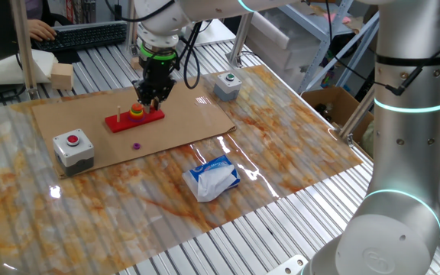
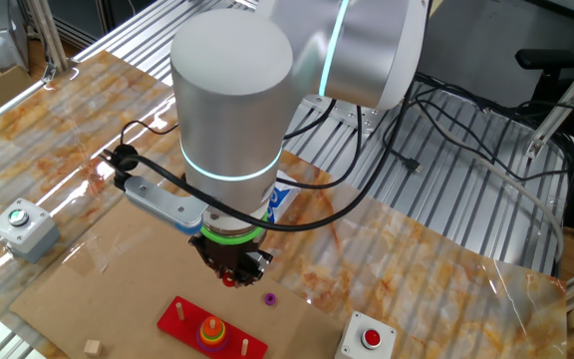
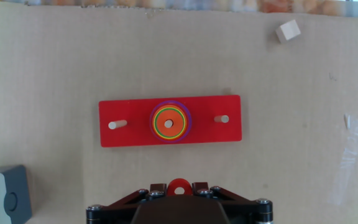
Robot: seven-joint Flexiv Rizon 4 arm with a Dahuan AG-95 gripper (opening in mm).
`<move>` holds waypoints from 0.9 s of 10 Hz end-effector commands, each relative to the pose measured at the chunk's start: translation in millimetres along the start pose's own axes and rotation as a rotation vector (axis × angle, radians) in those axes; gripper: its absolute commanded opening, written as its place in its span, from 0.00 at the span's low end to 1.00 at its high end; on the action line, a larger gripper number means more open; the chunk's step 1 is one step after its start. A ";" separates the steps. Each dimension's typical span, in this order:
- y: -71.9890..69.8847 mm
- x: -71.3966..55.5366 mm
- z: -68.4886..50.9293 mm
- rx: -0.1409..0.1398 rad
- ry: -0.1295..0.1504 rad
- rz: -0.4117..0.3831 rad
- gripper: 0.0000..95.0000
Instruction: Take out one Hanoi block and throw it aside
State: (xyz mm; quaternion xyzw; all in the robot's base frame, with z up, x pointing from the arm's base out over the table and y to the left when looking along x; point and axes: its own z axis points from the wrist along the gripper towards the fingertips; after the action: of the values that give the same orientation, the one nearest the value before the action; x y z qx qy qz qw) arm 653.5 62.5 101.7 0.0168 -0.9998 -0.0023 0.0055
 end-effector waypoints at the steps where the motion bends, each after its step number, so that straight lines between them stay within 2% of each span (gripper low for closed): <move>1: -0.2 0.5 -0.2 0.000 -0.001 0.000 0.20; 7: -0.2 0.5 -0.2 0.000 -0.001 0.000 0.20; 8: 1.1 0.0 3.1 -0.012 0.007 0.085 0.80; 9: 1.1 -0.1 3.3 -0.018 0.006 0.089 0.80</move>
State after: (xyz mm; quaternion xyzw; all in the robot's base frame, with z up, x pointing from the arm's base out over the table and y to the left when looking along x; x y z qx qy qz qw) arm 653.2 63.0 97.4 0.0010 -1.0000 -0.0031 0.0053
